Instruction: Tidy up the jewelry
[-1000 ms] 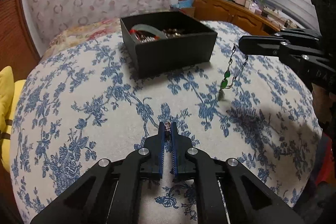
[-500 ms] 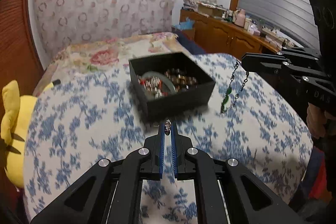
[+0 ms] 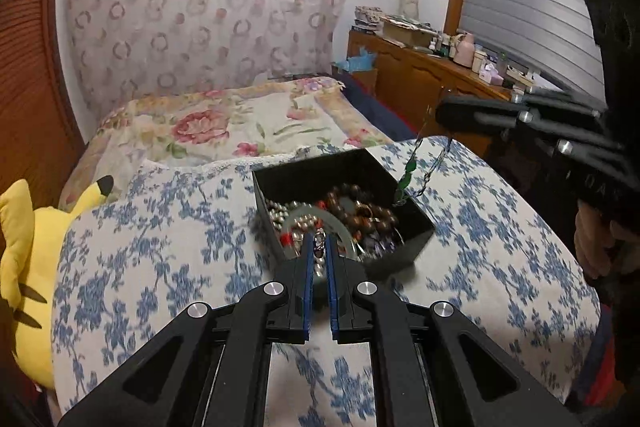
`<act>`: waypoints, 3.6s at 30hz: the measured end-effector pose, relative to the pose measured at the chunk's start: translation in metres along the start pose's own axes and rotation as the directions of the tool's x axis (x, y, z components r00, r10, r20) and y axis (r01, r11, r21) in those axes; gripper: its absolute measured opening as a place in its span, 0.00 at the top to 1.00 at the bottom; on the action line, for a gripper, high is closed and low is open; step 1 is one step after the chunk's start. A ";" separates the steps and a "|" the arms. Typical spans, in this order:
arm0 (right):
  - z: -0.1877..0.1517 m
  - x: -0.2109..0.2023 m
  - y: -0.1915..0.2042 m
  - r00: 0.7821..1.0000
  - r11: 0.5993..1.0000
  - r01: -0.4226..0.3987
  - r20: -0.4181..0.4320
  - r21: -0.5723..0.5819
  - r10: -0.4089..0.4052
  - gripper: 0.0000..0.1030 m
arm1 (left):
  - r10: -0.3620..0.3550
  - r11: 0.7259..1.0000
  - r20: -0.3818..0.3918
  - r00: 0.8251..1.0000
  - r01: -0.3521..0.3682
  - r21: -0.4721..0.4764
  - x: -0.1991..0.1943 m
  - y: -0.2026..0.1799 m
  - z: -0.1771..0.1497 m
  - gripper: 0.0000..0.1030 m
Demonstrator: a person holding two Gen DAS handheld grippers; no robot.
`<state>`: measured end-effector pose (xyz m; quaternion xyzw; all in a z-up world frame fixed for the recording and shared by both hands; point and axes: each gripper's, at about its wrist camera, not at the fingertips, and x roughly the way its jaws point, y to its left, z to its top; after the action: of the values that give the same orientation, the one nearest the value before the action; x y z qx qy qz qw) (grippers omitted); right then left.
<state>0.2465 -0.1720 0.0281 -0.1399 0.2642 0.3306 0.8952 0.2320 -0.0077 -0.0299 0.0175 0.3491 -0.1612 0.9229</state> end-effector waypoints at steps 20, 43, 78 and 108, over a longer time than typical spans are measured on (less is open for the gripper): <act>-0.029 0.032 -0.020 0.999 0.990 0.001 -0.050 0.139 0.006 0.90 | 0.042 0.999 0.001 0.999 -0.042 -0.010 0.062 0.011 0.054 0.92; -0.077 -0.098 0.020 0.978 0.950 0.131 0.118 0.285 -0.170 0.05 | 0.248 0.968 0.157 0.956 -0.239 -0.074 -0.078 -0.023 -0.021 0.07; -0.110 -0.136 0.042 0.946 0.895 0.239 0.118 0.375 -0.302 0.02 | 0.288 0.955 0.222 0.932 -0.261 -0.143 -0.156 -0.041 -0.073 0.07; -0.111 -0.137 0.047 0.945 0.899 0.240 0.122 0.367 -0.302 0.02 | 0.288 0.955 0.228 0.930 -0.259 -0.147 -0.156 -0.042 -0.073 0.07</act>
<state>0.0850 -0.2557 0.0112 0.0147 0.2161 0.1614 0.9628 0.0627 0.0072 0.0196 -0.0073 0.2345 -0.0115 0.9720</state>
